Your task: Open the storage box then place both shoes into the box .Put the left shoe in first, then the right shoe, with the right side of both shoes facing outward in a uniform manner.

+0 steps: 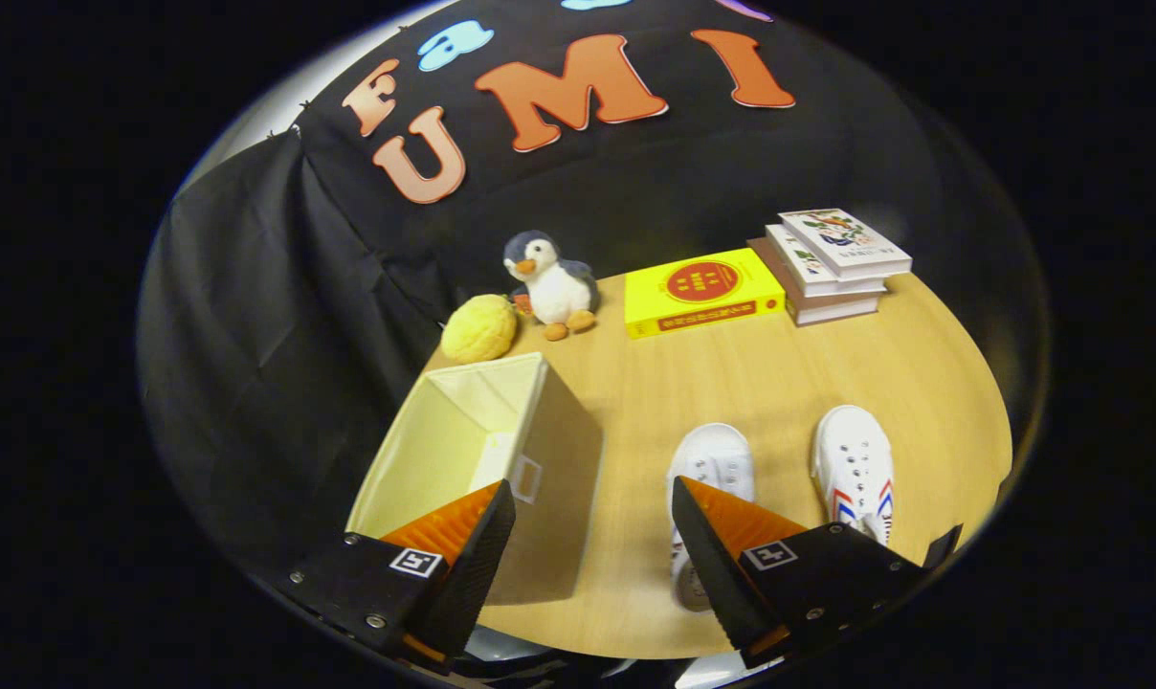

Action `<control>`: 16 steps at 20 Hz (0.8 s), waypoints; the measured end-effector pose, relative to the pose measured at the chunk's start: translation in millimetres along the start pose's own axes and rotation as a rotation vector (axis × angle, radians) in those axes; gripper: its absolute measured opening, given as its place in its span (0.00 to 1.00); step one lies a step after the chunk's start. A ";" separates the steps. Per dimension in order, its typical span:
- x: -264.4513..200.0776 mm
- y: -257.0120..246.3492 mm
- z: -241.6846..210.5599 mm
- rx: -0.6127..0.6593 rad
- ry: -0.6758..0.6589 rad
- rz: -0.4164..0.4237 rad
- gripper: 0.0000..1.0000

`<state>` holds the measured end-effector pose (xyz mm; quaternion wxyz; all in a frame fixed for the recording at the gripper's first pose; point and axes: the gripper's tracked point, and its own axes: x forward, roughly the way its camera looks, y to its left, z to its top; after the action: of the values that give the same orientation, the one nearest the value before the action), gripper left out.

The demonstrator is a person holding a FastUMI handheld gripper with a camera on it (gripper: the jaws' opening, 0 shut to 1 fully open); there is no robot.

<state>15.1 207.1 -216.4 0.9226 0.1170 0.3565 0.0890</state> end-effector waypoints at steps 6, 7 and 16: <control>5.3 -71.8 -47.2 -0.042 0.116 -0.153 0.91; 8.0 -76.0 -52.9 -0.043 0.135 -0.158 0.88; 47.9 -107.8 -84.9 -0.096 0.285 -0.199 0.70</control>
<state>1.2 128.8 -338.1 0.8716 0.0232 0.4888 0.0300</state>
